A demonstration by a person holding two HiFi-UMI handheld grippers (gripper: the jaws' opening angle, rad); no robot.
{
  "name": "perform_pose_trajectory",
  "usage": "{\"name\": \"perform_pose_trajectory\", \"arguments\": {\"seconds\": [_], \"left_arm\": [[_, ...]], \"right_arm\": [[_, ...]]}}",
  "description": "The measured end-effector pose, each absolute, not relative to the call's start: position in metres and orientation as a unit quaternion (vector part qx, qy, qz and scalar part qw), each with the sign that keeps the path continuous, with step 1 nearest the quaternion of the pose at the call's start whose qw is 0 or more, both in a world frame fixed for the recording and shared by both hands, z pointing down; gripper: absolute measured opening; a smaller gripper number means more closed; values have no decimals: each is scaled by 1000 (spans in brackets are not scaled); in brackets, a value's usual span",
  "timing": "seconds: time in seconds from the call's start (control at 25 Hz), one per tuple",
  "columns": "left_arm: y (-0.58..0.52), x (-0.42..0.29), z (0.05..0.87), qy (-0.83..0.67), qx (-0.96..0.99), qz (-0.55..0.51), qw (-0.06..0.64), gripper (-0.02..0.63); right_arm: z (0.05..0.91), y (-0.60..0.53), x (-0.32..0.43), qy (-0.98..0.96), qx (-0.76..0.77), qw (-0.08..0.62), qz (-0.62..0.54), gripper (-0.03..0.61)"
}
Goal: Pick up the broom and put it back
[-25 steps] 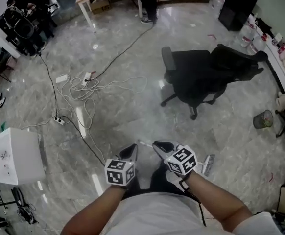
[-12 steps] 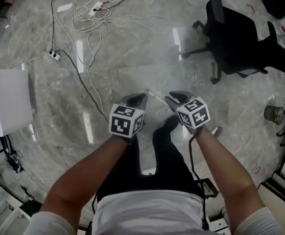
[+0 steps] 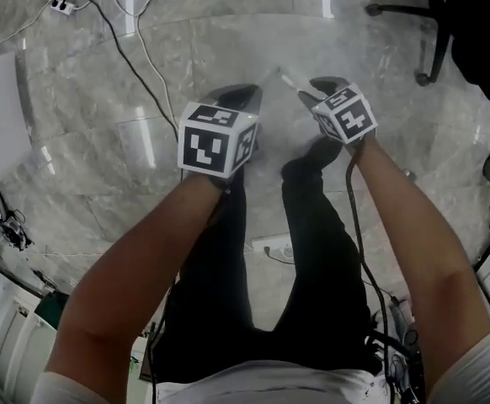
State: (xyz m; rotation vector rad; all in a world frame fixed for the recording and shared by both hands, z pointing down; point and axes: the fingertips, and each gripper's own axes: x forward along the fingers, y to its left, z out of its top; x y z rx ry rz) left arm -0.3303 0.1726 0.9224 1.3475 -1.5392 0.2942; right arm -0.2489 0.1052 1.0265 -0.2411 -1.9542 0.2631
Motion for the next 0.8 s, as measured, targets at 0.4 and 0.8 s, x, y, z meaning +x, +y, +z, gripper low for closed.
{"name": "perform_pose_trajectory", "arguments": {"seconds": [0.4, 0.8], "left_arm": [[169, -317, 1117, -598, 566, 120, 556, 8], [158, -321, 1239, -581, 570, 122, 568, 8]], "right_arm": [[1281, 112, -262, -782, -116, 611, 37, 150], [1438, 112, -243, -760, -93, 643, 21, 153]]}}
